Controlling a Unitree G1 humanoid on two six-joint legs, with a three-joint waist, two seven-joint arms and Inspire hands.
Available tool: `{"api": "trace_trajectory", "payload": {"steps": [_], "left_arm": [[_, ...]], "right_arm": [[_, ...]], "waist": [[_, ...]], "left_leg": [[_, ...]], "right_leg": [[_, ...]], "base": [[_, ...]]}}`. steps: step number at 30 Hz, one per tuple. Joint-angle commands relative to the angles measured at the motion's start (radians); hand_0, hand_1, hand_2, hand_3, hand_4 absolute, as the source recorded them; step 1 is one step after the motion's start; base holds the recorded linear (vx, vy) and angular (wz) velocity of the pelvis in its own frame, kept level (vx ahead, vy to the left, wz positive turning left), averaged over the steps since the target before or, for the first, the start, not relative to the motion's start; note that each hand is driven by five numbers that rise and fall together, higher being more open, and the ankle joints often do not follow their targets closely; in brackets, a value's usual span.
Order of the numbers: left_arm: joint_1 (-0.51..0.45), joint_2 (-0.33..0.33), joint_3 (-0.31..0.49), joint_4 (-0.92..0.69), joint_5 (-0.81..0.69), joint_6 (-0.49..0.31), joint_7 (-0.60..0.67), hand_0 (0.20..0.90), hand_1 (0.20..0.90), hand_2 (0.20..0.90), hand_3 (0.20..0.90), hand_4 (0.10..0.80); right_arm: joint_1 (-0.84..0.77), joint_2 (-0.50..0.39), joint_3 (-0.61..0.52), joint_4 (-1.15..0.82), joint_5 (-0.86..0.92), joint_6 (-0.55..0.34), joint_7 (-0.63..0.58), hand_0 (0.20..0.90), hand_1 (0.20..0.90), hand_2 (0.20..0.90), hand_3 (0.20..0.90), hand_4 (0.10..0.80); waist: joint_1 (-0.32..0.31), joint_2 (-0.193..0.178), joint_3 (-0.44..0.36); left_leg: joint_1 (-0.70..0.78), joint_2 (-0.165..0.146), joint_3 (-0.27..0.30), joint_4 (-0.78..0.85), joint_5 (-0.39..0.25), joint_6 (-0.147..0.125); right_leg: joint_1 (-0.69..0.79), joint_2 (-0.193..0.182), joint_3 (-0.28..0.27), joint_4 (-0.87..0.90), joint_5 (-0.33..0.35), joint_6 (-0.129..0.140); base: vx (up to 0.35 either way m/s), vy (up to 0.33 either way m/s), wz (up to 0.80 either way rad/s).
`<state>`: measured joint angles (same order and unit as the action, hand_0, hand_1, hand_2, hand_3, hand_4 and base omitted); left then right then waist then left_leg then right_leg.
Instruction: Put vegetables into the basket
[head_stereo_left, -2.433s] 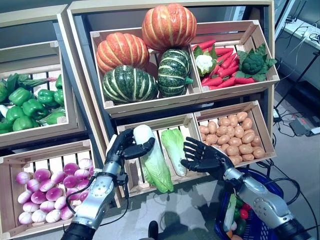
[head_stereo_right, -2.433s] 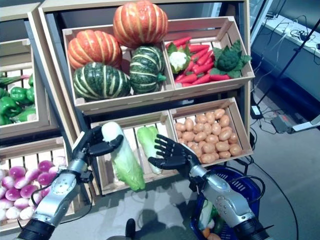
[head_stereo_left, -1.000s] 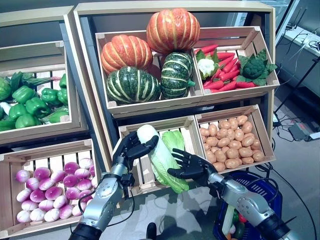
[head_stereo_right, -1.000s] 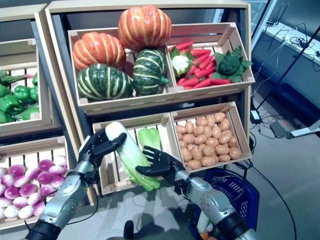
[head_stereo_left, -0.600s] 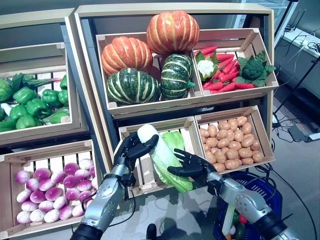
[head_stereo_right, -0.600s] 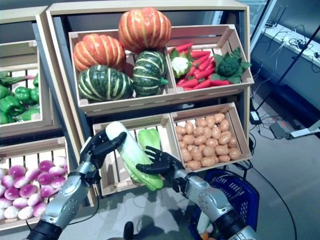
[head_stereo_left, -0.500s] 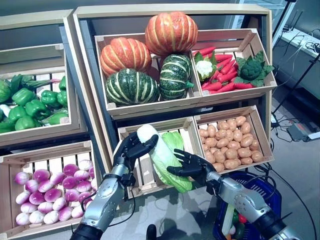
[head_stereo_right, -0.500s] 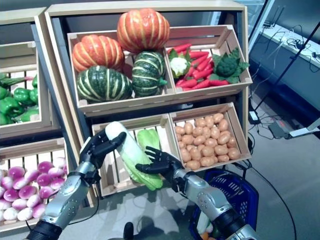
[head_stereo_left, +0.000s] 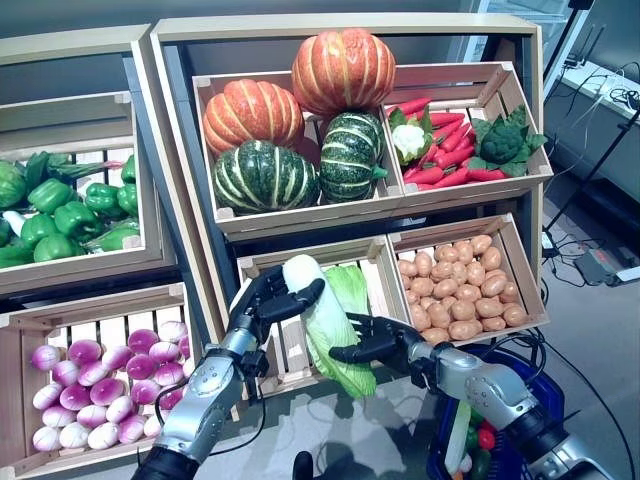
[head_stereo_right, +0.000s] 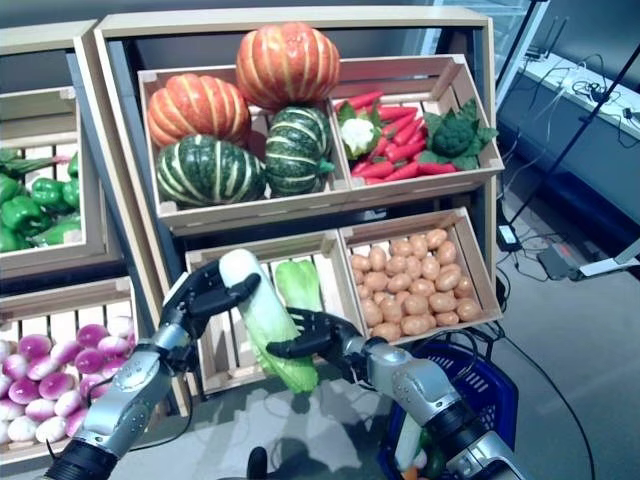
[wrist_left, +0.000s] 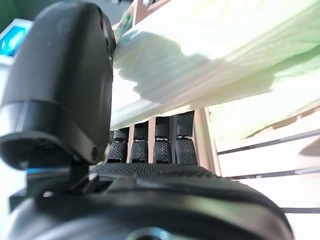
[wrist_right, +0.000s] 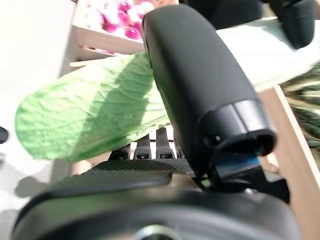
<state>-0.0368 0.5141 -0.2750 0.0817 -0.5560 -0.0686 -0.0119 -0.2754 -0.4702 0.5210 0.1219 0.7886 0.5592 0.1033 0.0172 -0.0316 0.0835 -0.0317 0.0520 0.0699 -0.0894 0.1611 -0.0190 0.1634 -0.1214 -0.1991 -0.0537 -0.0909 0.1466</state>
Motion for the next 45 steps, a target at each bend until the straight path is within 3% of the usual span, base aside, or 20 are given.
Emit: {"api": "trace_trajectory", "payload": {"steps": [1, 14, 15, 16, 17, 31, 32, 33, 34, 45], "left_arm": [[-0.236, -0.027, -0.033, -0.128, -0.013, -0.118, -0.127, 0.300, 0.300, 0.300, 0.300, 0.400], [-0.246, -0.019, -0.059, -0.151, -0.038, -0.134, -0.142, 0.300, 0.300, 0.300, 0.300, 0.400], [-0.247, -0.021, -0.062, -0.152, -0.044, -0.133, -0.139, 0.300, 0.300, 0.300, 0.300, 0.400], [-0.247, -0.024, -0.065, -0.148, -0.045, -0.136, -0.135, 0.300, 0.300, 0.300, 0.300, 0.400], [-0.247, -0.027, -0.067, -0.146, -0.044, -0.139, -0.134, 0.300, 0.300, 0.300, 0.300, 0.400], [-0.241, -0.032, -0.067, -0.152, -0.071, -0.125, -0.120, 0.300, 0.300, 0.300, 0.300, 0.400], [-0.240, -0.033, -0.066, -0.149, -0.082, -0.120, -0.114, 0.364, 0.364, 0.364, 0.364, 0.442], [-0.238, -0.035, -0.064, -0.147, -0.089, -0.116, -0.112, 0.556, 0.556, 0.556, 0.556, 0.571], [-0.231, -0.033, -0.059, -0.144, -0.097, -0.111, -0.117, 0.900, 0.900, 0.900, 0.900, 0.800], [-0.143, 0.000, 0.031, -0.128, -0.151, -0.113, -0.152, 0.900, 0.900, 0.900, 0.900, 0.800]], "right_arm": [[-0.066, 0.008, 0.071, 0.014, -0.036, 0.014, 0.068, 0.900, 0.900, 0.900, 0.900, 0.800], [-0.059, 0.024, 0.090, 0.081, -0.054, 0.021, 0.071, 0.900, 0.900, 0.900, 0.900, 0.800], [-0.058, 0.028, 0.090, 0.087, -0.053, 0.017, 0.071, 0.764, 0.764, 0.764, 0.764, 0.709], [-0.058, 0.033, 0.090, 0.092, -0.047, 0.011, 0.064, 0.453, 0.453, 0.453, 0.453, 0.502], [-0.058, 0.037, 0.091, 0.098, -0.048, 0.005, 0.062, 0.300, 0.300, 0.300, 0.300, 0.400], [-0.054, 0.047, 0.080, 0.097, -0.002, -0.073, 0.045, 0.300, 0.300, 0.300, 0.300, 0.400], [-0.053, 0.050, 0.076, 0.095, 0.017, -0.093, 0.044, 0.300, 0.300, 0.300, 0.300, 0.400], [-0.049, 0.051, 0.070, 0.091, 0.026, -0.109, 0.048, 0.300, 0.300, 0.300, 0.300, 0.400], [-0.044, 0.048, 0.062, 0.079, 0.037, -0.123, 0.050, 0.300, 0.300, 0.300, 0.300, 0.400], [0.083, -0.054, -0.120, -0.060, 0.155, -0.286, 0.092, 0.300, 0.300, 0.300, 0.300, 0.400]], "waist": [[0.017, -0.036, -0.059], [0.014, -0.030, -0.061], [0.014, -0.030, -0.061], [0.014, -0.031, -0.061], [0.014, -0.031, -0.061], [0.015, -0.028, -0.059], [0.015, -0.027, -0.058], [0.015, -0.027, -0.057], [0.016, -0.026, -0.057], [0.004, -0.021, -0.045]], "left_leg": [[0.104, 0.038, 0.028, 0.002, -0.160, -0.047], [0.107, 0.038, 0.029, 0.002, -0.161, -0.046], [0.107, 0.038, 0.028, 0.002, -0.161, -0.046], [0.107, 0.038, 0.028, 0.002, -0.161, -0.046], [0.107, 0.038, 0.028, 0.002, -0.161, -0.046], [0.104, 0.036, 0.024, 0.002, -0.161, -0.045], [0.104, 0.037, 0.024, 0.002, -0.161, -0.045], [0.104, 0.038, 0.025, 0.002, -0.161, -0.046], [0.105, 0.038, 0.024, 0.002, -0.162, -0.046], [0.102, 0.046, 0.029, 0.002, -0.163, -0.045]], "right_leg": [[-0.070, -0.077, 0.028, -0.022, 0.126, 0.012], [-0.067, -0.073, 0.037, -0.027, 0.129, 0.011], [-0.067, -0.073, 0.037, -0.027, 0.129, 0.011], [-0.067, -0.073, 0.037, -0.027, 0.129, 0.011], [-0.067, -0.073, 0.037, -0.027, 0.129, 0.010], [-0.072, -0.072, 0.039, -0.024, 0.127, 0.009], [-0.071, -0.071, 0.040, -0.025, 0.126, 0.008], [-0.071, -0.072, 0.039, -0.025, 0.126, 0.008], [-0.071, -0.071, 0.040, -0.024, 0.125, 0.008], [-0.079, -0.063, 0.048, -0.020, 0.123, 0.008]], "base": [[0.000, 0.000, 0.00], [-0.002, 0.000, -0.01], [0.000, 0.000, 0.00], [0.000, 0.000, 0.00], [0.000, 0.000, 0.00], [0.000, 0.000, 0.00], [0.000, 0.000, 0.00], [0.000, 0.000, 0.00], [0.000, 0.000, 0.00], [0.000, 0.000, 0.00]]}}
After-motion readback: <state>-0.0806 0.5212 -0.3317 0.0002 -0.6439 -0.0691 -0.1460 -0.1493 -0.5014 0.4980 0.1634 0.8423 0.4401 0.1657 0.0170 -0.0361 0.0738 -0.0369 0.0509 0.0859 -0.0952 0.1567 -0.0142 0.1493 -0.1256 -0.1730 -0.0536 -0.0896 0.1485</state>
